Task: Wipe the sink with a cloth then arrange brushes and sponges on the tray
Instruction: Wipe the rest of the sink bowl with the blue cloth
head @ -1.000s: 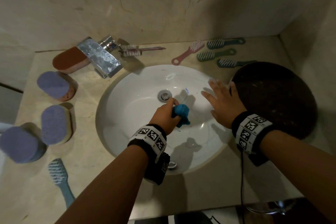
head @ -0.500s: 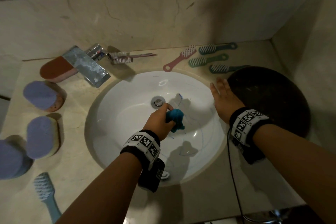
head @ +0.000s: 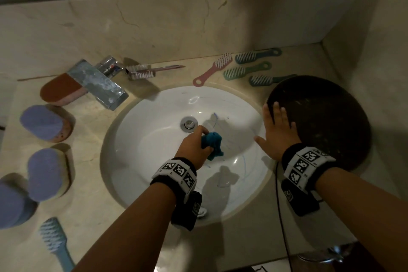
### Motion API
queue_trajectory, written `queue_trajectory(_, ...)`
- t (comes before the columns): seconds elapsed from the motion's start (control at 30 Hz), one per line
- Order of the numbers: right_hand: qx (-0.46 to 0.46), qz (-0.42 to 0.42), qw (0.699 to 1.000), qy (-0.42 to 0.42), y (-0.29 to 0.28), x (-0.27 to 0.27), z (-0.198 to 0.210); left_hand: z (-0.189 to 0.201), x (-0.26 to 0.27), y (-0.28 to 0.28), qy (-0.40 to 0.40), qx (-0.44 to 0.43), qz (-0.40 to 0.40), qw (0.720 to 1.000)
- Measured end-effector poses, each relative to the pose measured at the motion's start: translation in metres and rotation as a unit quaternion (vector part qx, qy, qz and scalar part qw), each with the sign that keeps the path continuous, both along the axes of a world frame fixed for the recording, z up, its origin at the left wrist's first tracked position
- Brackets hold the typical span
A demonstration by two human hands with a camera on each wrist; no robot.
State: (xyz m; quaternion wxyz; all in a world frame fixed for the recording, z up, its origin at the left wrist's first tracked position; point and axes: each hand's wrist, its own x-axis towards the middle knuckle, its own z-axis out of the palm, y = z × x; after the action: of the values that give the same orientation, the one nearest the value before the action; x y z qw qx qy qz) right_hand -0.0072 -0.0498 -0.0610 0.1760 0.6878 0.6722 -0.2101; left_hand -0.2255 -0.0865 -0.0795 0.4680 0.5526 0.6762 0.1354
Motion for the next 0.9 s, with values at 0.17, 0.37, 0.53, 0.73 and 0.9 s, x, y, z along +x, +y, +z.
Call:
queue_trajectory(0.17, 0.014, -0.025, 0.999, 0.015, 0.007, -0.006, -0.007, -0.02, -0.008, 0.016, 0.063, -0.009, -0.033, 0.997)
queue_trajectory(0.37, 0.023, -0.037, 0.999, 0.008, 0.01, -0.007, -0.015, -0.047, 0.012, 0.044, 0.112, -0.016, -0.126, 0.986)
queue_trajectory(0.53, 0.042, -0.034, 0.999, 0.01, 0.01, -0.006, -0.02, -0.063, 0.032, 0.055, 0.139, -0.044, -0.205, 0.968)
queue_trajectory(0.73, 0.046, -0.037, 0.998, 0.014, 0.008, -0.007, -0.019, -0.088, 0.034, 0.035, 0.155, -0.064, -0.276, 0.946)
queue_trajectory(0.9, 0.054, -0.039, 0.998, 0.016, 0.008, -0.007, -0.023, -0.091, 0.053, 0.049, 0.11, -0.09, -0.253, 0.957)
